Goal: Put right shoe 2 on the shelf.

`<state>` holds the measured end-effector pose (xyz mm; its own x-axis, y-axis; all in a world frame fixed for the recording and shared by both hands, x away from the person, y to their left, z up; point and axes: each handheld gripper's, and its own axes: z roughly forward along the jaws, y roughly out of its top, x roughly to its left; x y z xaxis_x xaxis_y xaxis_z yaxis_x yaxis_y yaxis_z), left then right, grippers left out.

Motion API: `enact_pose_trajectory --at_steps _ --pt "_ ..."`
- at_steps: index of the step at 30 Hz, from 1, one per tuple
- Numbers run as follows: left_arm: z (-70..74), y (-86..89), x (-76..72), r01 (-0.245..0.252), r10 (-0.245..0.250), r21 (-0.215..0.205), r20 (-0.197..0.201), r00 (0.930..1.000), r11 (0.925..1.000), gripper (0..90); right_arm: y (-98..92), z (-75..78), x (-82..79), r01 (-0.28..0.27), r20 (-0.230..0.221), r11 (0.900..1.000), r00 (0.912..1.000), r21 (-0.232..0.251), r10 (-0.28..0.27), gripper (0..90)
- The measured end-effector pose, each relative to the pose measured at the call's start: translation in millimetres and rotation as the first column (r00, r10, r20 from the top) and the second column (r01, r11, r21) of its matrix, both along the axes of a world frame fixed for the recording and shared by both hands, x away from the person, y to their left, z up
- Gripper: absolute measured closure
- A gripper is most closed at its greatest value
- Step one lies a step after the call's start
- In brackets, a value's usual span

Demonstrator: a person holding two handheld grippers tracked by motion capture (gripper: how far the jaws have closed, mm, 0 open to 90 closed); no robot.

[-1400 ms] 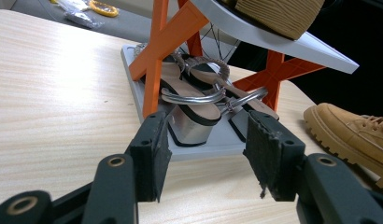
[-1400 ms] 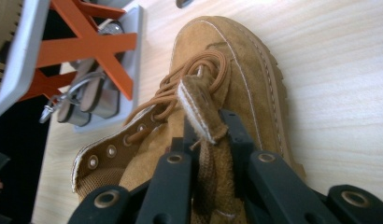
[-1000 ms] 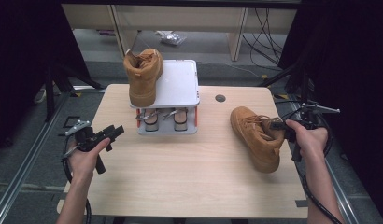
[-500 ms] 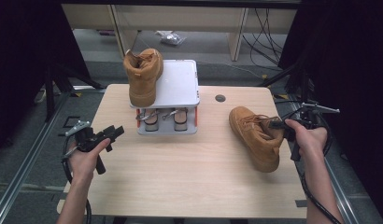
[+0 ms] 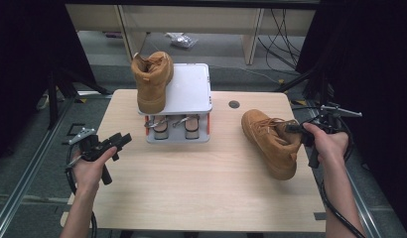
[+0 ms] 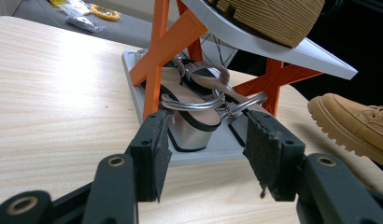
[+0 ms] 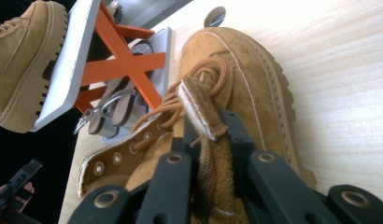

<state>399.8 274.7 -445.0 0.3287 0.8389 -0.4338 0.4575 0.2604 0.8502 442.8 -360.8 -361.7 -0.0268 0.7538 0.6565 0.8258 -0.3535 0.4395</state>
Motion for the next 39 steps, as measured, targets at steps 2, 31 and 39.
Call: enact_pose_trajectory --at_steps 2,31,39 --pt "-0.3 0.3 0.3 -0.002 0.002 0.0 -0.001 1.0 1.0 48.4 1.7 1.1 1.0 0.015 -0.011 1.0 0.9998 0.02 -0.015 83.2" --pt "-2.7 0.7 -2.9 0.011 -0.011 -0.005 -0.002 0.9999 0.9999 48.4 21.6 12.3 16.3 0.016 0.038 0.998 0.9991 0.063 -0.018 83.1" --pt "-2.2 1.7 -3.2 0.01 -0.01 -0.007 0.001 1.0 0.9999 48.4 28.5 13.4 22.3 0.023 0.048 0.998 0.9985 0.066 -0.026 83.1"
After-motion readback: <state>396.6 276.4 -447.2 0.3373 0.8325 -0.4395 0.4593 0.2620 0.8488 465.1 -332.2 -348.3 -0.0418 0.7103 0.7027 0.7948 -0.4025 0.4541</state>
